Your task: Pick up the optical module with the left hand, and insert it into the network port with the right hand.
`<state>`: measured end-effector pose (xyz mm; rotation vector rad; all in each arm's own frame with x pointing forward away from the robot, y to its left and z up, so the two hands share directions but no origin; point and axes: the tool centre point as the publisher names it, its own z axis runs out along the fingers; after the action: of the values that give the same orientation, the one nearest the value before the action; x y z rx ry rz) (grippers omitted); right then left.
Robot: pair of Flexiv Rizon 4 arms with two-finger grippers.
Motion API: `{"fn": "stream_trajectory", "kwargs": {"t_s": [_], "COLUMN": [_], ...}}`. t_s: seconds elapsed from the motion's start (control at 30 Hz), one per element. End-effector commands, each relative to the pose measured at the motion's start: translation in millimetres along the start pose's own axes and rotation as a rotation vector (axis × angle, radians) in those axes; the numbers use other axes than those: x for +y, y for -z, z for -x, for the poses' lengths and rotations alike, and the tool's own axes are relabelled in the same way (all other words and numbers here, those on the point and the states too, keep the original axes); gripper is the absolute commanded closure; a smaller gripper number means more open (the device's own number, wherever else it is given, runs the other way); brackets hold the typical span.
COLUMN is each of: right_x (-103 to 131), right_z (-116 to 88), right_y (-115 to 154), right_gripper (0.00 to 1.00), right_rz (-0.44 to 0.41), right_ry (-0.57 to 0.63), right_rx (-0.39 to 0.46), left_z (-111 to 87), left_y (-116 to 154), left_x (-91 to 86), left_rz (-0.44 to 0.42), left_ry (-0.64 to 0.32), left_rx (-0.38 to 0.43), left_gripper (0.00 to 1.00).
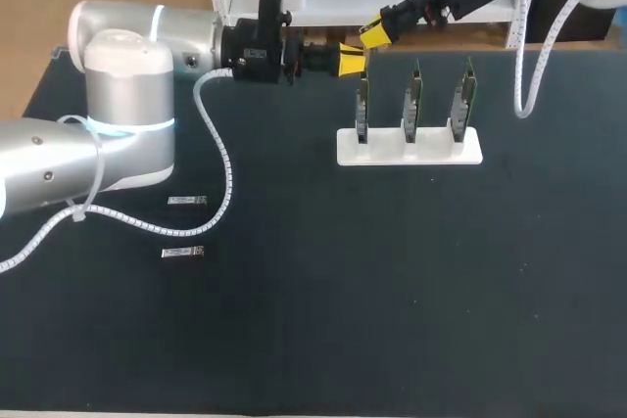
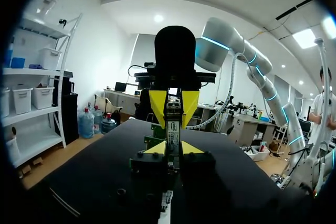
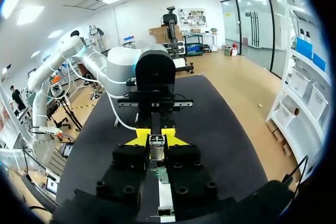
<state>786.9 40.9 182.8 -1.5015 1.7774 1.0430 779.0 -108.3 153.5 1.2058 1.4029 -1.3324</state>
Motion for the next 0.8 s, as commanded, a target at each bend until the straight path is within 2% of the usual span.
{"fn": "stream_trajectory", "kwargs": {"t_s": [0.03,0.17,0.2,0.23,0.27,0.63,0.8], "right_x": [-0.8,-0.6,-0.5,-0.5,-0.3,2.4,3.8], "right_z": [-1.9,-3.3,-3.4,-3.6,-3.7,-6.7,-7.5], "right_y": [0.1,1.7,2.1,2.4,2.7,6.9,9.4], "right_gripper": [1.00,1.00,1.00,1.00,1.00,1.00,1.00], "right_rz": [-0.004,-0.007,-0.008,-0.010,-0.010,-0.026,-0.032], "right_ry": [-0.004,-0.007,-0.007,-0.008,-0.008,-0.012,-0.015], "right_rx": [0.000,0.000,-0.001,-0.001,-0.002,-0.005,-0.008], "left_z": [0.4,0.4,0.4,0.4,0.4,0.6,-1.3], "left_y": [-0.2,-0.2,-0.2,-0.2,-0.2,2.5,6.6], "left_x": [-3.0,-3.0,-3.0,-3.0,-3.0,-5.8,-10.7], "left_rz": [0.002,0.002,0.002,0.002,0.002,0.005,0.027], "left_ry": [-0.002,-0.002,-0.002,-0.002,-0.002,-0.013,-0.046], "left_rx": [-0.002,-0.002,-0.002,-0.002,-0.002,0.004,0.067], "left_gripper": [1.00,1.00,0.92,0.24,0.00,0.00,0.00]}}
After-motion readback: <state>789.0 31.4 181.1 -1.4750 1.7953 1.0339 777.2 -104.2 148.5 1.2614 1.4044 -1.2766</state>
